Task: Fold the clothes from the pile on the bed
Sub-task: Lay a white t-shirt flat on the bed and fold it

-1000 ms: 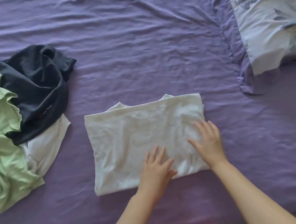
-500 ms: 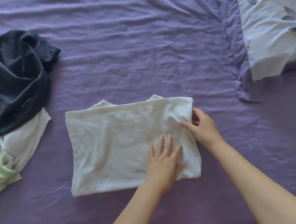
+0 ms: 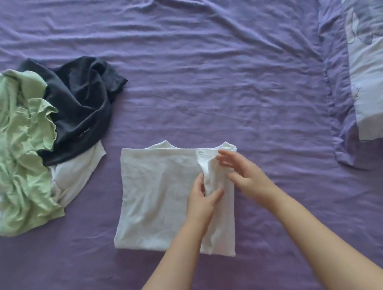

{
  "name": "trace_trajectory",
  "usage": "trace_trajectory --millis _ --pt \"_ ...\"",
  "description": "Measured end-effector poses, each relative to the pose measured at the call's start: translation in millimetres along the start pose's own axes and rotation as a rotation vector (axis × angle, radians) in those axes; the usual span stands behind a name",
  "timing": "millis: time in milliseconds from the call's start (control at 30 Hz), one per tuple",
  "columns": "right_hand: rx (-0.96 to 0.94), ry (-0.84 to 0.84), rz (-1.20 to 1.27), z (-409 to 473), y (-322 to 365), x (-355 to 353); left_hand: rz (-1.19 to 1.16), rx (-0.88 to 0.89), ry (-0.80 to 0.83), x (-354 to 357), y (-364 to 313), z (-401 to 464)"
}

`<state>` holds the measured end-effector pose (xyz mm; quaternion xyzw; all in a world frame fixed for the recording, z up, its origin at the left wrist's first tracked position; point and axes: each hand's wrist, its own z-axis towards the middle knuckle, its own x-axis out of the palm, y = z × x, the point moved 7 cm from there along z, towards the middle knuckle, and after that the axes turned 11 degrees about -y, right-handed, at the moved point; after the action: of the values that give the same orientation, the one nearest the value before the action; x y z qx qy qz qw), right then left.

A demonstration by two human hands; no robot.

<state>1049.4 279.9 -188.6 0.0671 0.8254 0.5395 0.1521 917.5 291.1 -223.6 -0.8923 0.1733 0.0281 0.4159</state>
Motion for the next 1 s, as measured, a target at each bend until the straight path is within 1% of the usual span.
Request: trace_trajectory --millis 33,67,100,133,233,300,333,433,533,567,700,767,833,1000 --pt "-0.147 0.003 -0.212 9.7 9.7 -0.7 0.035 0.015 -0.009 -2.7 -2.3 2.3" --pt "-0.257 0.034 -0.359 20.0 18.2 0.8 0.050 0.038 -0.001 -5.1 -4.5 4.3" --pt "-0.293 0.100 -0.440 30.2 23.8 3.3 0.053 0.062 0.015 -7.9 -7.5 5.1" --pt "-0.264 0.187 -0.478 39.4 27.0 7.3 0.051 0.078 0.035 -11.5 -10.6 4.5" --pt "-0.067 0.479 -0.506 59.7 25.2 24.5 0.028 0.085 0.087 -26.7 -13.1 1.7" --pt "0.015 0.589 -0.528 69.8 27.1 35.4 -0.032 0.094 0.106 -40.1 -15.4 0.3" --pt "0.010 0.613 -0.538 75.4 31.0 43.6 -0.052 0.100 0.100 -48.7 -15.6 1.0" --pt "-0.114 0.568 -0.583 91.1 46.2 69.7 0.009 0.059 0.043 -76.8 -3.5 2.6" --pt "-0.174 0.485 -0.563 97.3 53.9 89.9 0.272 0.047 0.040 -96.6 19.4 -2.8" --pt "-0.192 0.465 -0.555 98.1 55.0 98.7 0.315 0.051 0.039 -106.0 26.3 -4.4" --pt "-0.266 0.360 -0.535 101.7 57.0 138.4 0.188 0.042 -0.055 -159.6 37.2 -6.0" --pt "-0.292 0.297 -0.554 103.9 60.0 160.0 0.178 0.063 -0.120 -186.4 36.8 -4.1" --pt "-0.296 0.249 -0.643 107.7 61.1 181.3 0.213 0.058 -0.181 -207.1 37.6 0.4" --pt "-0.416 0.172 -0.906 116.9 56.8 227.7 0.626 0.115 -0.330 -239.0 44.9 25.2"
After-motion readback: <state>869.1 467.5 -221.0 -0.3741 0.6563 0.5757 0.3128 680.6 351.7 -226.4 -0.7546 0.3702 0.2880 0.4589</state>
